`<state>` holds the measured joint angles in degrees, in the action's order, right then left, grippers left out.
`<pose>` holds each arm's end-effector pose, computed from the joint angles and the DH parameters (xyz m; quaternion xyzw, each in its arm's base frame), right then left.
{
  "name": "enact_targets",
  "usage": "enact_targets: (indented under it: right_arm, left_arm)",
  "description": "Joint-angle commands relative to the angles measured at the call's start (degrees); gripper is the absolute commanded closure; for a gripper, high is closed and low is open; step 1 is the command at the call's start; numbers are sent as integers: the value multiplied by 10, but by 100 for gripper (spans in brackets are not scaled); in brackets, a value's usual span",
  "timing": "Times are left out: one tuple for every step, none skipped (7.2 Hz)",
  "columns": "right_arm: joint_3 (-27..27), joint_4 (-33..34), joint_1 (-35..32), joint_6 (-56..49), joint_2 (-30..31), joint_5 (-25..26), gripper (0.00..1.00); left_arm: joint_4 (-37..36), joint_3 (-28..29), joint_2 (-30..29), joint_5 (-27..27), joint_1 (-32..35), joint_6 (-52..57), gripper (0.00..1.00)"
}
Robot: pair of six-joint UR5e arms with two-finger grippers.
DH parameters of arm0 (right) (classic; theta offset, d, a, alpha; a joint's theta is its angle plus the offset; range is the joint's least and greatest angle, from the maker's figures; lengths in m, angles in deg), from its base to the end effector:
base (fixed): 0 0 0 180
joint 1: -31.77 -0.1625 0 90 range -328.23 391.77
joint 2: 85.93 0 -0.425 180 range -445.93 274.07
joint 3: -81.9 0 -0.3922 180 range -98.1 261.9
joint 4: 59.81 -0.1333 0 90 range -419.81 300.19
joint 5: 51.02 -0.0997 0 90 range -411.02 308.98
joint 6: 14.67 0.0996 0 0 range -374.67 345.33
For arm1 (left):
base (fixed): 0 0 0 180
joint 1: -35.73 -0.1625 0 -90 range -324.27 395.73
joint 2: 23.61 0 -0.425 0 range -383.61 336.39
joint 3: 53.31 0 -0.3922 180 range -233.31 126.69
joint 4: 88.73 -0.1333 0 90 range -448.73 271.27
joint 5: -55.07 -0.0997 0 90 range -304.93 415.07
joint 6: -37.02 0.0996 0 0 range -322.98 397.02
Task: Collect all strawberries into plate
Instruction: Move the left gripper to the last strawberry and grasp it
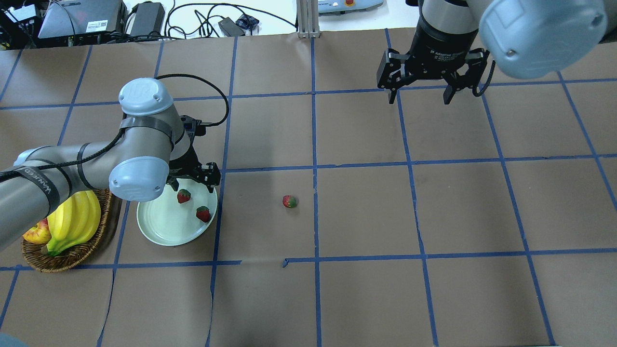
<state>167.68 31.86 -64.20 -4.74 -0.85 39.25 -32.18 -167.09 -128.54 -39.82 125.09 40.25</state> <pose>0.1872 -0.5133 0.4832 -0.0346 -0.9994 0.0087 0.0012 -0.1192 -0.5071 0.2199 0.0245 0.9977 0.0473 0.0410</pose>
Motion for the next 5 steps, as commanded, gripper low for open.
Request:
enact_targets:
  right_arm:
    - [0, 0, 0, 0, 0, 0, 0]
    - [0, 0, 0, 0, 0, 0, 0]
    - [0, 0, 0, 0, 0, 0, 0]
    - [0, 0, 0, 0, 0, -1, 0]
    - [0, 0, 0, 0, 0, -1, 0]
  left_arm:
    - [7, 51, -15, 10, 69, -95, 0]
    - [1, 57, -17, 35, 107, -151, 0]
    - [0, 59, -24, 51, 135, -202, 2]
    - [-13, 65, -37, 67, 162, -242, 3]
    - [-15, 65, -57, 67, 180, -273, 6]
